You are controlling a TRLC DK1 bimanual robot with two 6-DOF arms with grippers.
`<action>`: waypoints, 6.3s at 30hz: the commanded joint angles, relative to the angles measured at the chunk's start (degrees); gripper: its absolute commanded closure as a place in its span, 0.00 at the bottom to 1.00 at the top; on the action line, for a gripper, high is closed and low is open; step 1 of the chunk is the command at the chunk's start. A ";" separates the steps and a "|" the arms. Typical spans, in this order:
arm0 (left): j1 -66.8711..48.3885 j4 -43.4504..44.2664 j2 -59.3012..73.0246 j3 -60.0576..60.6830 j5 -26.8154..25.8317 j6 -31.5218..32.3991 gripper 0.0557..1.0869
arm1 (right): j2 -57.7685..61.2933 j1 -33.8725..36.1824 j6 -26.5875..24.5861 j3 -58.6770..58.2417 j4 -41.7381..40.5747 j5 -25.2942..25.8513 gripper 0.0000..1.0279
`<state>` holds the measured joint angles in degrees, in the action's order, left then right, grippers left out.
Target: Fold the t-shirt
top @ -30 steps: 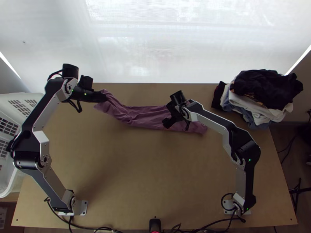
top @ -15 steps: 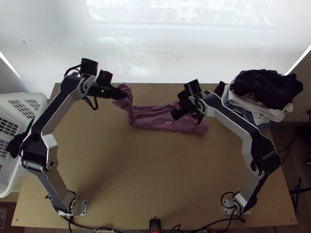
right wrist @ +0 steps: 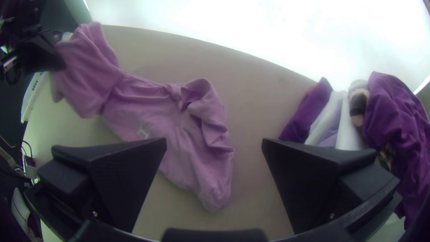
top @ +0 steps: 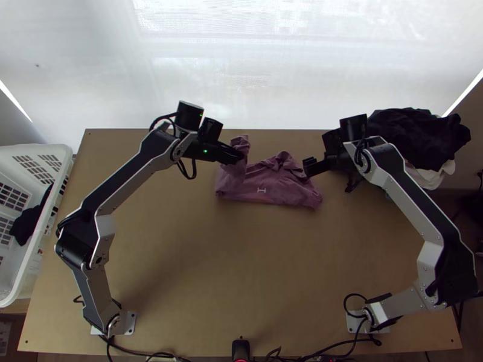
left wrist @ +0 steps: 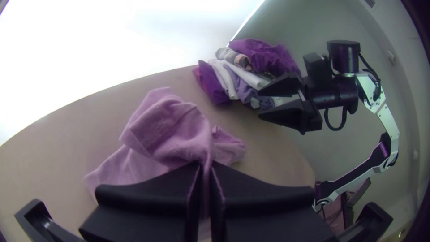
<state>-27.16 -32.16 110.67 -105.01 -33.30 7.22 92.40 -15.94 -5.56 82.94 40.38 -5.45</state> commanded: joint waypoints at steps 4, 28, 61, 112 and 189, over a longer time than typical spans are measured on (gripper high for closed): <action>-8.61 14.94 4.02 -0.02 0.25 8.25 0.97 | -5.39 2.32 -1.03 -7.26 1.63 -0.08 0.04; -12.92 22.32 25.73 -14.78 7.72 11.76 0.97 | -6.53 3.82 -1.12 -10.16 1.72 0.18 0.04; -1.32 -10.73 10.88 7.72 3.77 -11.09 0.05 | 15.53 -12.09 1.34 -2.08 -12.43 0.18 0.04; -0.44 -21.28 26.70 -16.98 5.61 -12.94 0.05 | 6.48 -20.09 -23.62 -29.76 -44.42 9.23 0.04; 28.30 -22.59 -27.26 23.98 8.43 -14.43 0.05 | -14.44 9.09 -11.84 9.17 -27.46 13.01 0.97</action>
<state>-1.76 -56.64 87.72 -89.01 -25.17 -7.20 81.03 -17.63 -20.05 80.64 9.39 9.26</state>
